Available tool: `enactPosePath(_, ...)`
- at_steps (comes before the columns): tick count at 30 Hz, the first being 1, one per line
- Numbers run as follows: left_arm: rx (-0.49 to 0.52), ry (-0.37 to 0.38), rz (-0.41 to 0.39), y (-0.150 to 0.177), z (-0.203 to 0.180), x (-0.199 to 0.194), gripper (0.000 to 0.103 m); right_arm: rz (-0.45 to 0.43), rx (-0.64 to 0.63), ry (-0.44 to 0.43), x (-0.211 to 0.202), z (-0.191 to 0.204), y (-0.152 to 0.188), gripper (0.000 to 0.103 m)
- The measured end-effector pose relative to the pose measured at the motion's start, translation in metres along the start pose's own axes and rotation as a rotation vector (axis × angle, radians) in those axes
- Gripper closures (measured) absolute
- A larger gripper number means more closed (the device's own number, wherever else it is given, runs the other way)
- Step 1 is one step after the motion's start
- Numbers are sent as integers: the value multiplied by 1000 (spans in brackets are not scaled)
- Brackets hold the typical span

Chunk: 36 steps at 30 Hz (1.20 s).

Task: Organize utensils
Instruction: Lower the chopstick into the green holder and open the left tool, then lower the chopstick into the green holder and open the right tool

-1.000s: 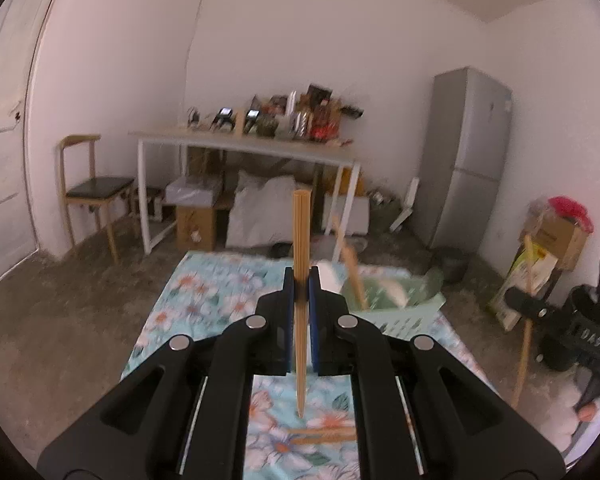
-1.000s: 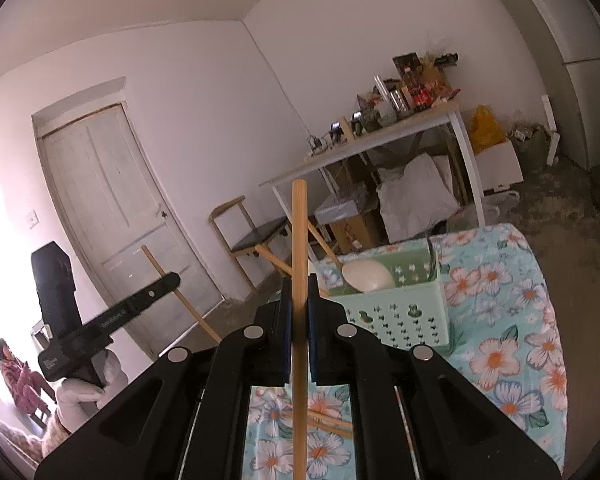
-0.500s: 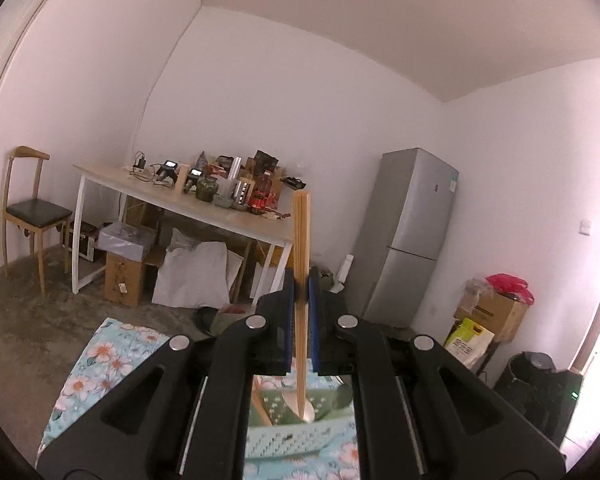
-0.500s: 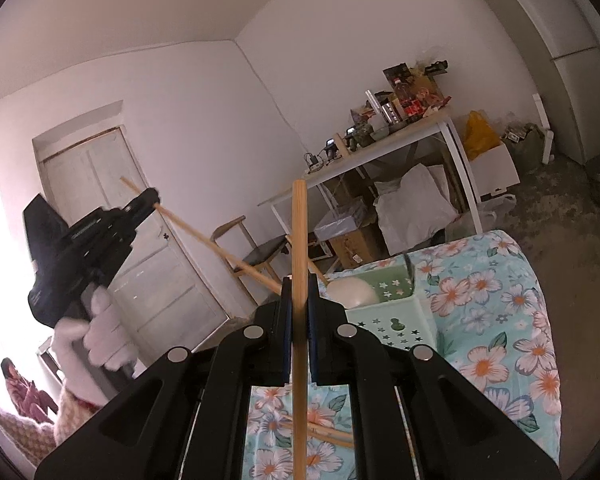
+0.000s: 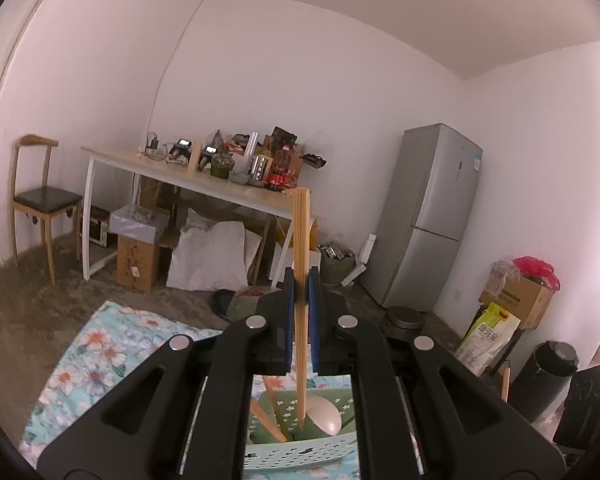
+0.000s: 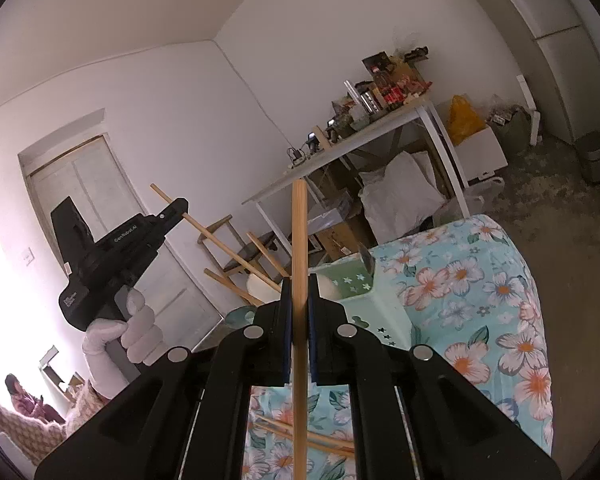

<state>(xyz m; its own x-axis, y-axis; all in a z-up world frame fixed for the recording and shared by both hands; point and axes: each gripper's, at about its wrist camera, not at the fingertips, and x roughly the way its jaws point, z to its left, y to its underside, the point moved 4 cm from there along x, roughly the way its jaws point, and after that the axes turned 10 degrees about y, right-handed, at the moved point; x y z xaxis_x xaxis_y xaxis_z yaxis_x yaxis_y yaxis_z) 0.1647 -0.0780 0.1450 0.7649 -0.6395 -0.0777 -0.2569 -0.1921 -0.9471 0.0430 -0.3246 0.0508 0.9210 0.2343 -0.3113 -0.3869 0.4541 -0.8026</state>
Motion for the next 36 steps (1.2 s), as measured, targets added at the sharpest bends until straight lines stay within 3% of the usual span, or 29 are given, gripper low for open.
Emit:
enactPosePath(4, -66, 25, 32, 14, 14, 12, 96, 9, -4, 14, 2, -1, 1, 96)
enactPosePath(7, -119, 25, 59, 24, 26, 12, 70, 8, -18, 29, 0, 1, 0, 96)
enactPosePath(14, -106, 27, 27, 28, 31, -25, 45, -1, -72, 45, -1, 17, -8, 96)
enactPosePath(20, -46, -9, 12, 37, 32, -66, 29, -31, -202, 49, 8, 54, -27, 96)
enactPosePath(30, -17, -86, 152, 102, 57, -108, 16, -171, -472, -13, 37, 146, -76, 96)
enactPosePath(36, 18, -110, 189, 132, 67, -119, 12, -239, -537, -55, 65, 183, -99, 96)
